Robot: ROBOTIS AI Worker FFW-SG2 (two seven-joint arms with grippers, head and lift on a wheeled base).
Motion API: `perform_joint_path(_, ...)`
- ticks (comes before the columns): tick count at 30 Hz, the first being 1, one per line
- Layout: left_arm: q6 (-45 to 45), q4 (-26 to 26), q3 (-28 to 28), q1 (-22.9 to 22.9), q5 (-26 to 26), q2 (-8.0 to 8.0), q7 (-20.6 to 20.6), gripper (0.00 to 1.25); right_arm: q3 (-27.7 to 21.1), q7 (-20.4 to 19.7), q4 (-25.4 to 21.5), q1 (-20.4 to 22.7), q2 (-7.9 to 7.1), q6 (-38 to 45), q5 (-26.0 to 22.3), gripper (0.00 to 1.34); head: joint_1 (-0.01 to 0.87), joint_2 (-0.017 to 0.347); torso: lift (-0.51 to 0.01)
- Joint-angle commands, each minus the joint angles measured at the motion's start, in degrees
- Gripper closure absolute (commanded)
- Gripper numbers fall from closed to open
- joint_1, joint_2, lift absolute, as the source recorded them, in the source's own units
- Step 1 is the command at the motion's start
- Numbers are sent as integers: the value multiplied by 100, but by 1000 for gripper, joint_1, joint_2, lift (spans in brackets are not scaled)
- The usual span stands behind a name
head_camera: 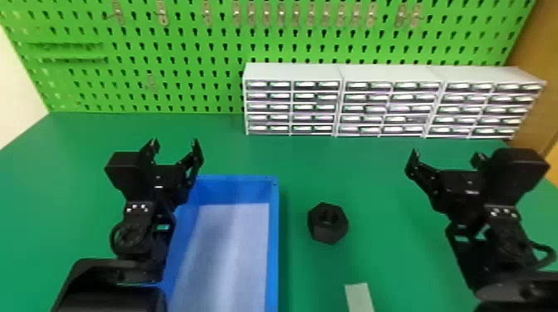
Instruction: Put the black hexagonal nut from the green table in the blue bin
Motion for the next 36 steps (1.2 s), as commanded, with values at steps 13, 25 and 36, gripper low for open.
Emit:
perform_joint_path(13, 0, -18, 27, 69, 1, 0, 0, 463, -84, 0, -184, 47, -26, 225, -35, 114, 657, 57, -95)
perform_joint_path(25, 0, -18, 27, 86, 9, 0, 0, 463, -93, 0, -299, 29, -88, 427, -132, 114, 657, 57, -95)
perform_joint_path(36, 0, -18, 27, 86, 9, 0, 0, 463, -57, 0, -483, -6, -228, 700, -211, 114, 657, 57, -95)
